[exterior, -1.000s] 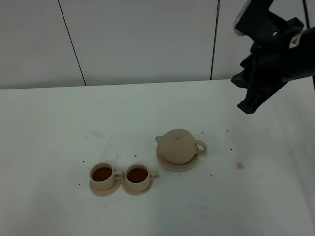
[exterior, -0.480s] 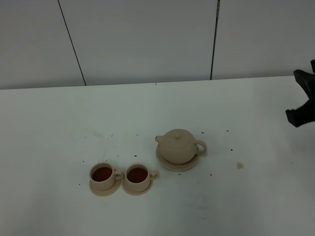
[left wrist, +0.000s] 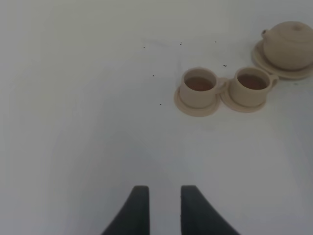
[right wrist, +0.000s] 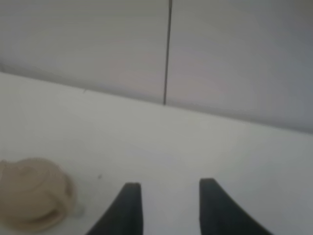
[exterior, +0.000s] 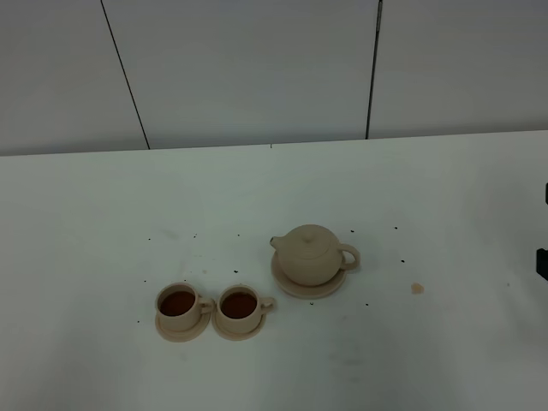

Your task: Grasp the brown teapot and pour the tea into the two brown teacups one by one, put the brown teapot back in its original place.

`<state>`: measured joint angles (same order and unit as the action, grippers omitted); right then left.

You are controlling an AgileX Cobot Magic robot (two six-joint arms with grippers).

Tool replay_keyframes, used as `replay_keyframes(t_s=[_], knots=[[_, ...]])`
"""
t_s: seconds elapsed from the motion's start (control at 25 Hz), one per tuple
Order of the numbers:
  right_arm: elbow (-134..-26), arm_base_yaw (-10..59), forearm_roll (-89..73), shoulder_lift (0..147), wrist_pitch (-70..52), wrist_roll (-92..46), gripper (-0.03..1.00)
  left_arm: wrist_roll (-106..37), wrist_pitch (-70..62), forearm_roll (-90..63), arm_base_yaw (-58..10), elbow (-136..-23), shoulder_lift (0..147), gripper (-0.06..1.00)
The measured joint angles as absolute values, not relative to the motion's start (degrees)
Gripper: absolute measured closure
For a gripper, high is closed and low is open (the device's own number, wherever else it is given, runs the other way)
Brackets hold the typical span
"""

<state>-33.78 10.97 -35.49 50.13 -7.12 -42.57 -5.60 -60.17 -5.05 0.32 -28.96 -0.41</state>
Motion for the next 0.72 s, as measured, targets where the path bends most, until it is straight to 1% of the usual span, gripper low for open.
replay_keyframes(t_s=[0.12,0.36,0.48,0.72], knots=[[-33.8,6.9,-35.1,46.6,-14.6,-40.4,0.69,-5.6,-60.2,-5.1,0.3,-29.0,-0.4,0.71],[-33.8,-0.7,-28.1,37.7,-28.5,-34.1,0.69,-5.6,-60.2,-5.1,0.3,-29.0,-0.4,0.71],[-33.8,-2.5,-23.3,32.1,-34.6,-29.2,0.69,-5.6,-60.2,-5.1,0.3,-29.0,-0.4,0.71],[-33.8,-3.0,-15.0,22.7,-45.9,-19.4,0.69,-5.6,-60.2,-5.1,0.3,-29.0,-0.4,0.71]])
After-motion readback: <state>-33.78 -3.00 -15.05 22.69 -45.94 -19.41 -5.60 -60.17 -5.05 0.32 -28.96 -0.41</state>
